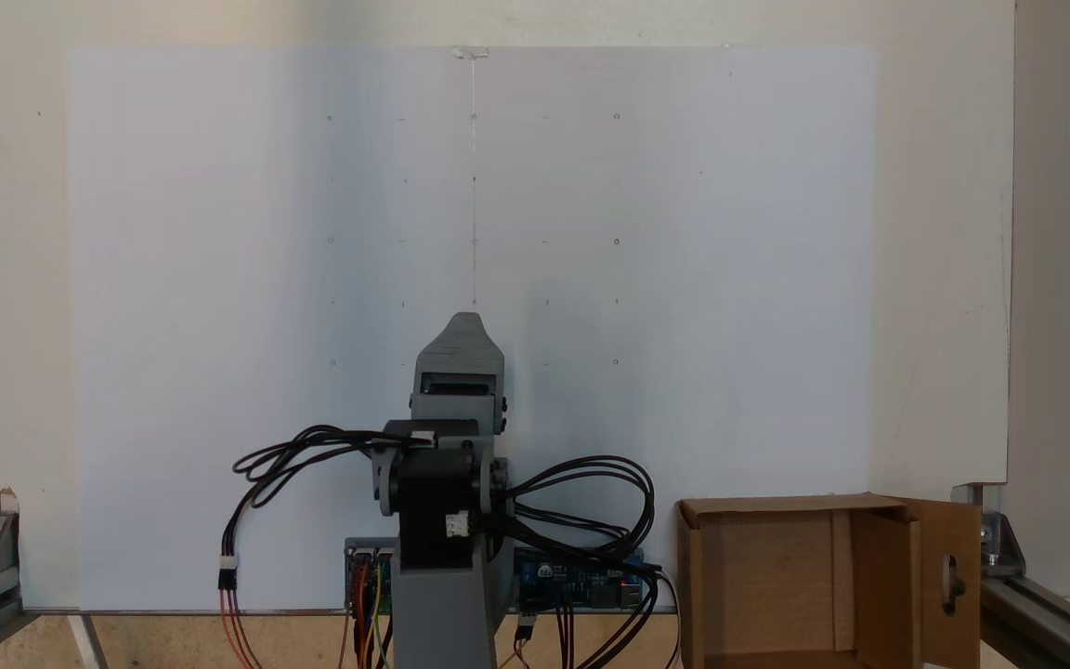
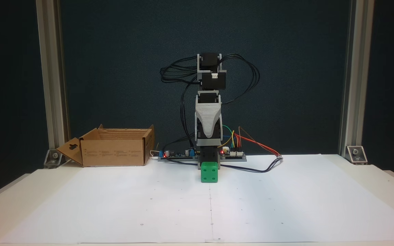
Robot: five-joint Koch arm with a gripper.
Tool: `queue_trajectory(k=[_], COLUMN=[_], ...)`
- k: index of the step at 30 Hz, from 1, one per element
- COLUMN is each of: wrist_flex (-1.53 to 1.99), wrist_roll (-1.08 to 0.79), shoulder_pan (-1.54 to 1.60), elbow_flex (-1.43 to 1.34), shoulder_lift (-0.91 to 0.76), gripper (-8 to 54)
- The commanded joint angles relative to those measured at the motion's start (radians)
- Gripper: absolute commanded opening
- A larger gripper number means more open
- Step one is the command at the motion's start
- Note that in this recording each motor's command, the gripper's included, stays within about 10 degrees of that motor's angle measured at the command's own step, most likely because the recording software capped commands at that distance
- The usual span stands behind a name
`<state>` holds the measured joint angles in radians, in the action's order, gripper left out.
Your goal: Grasp a green dice and put it in the bin.
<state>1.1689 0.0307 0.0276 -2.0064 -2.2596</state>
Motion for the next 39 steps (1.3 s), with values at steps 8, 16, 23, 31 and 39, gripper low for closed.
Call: queue_trajectory(k=[8, 16, 23, 31, 39], wrist_flex=[-0.006, -0.121, -0.252, -0.282, -0.293], wrist_roll=[0.051, 0.051, 0.051, 0.051, 0.051], shoulder_pan=[0.0, 0.003, 0.009, 0.003, 0.005], elbow_flex=[-0.017, -0.181, -0.301, -0.324, -0.331], shoulder_lift=[-0.104, -0.106, -0.103, -0.101, -0.054], gripper=[43.7, 43.7, 43.6, 43.7, 43.7])
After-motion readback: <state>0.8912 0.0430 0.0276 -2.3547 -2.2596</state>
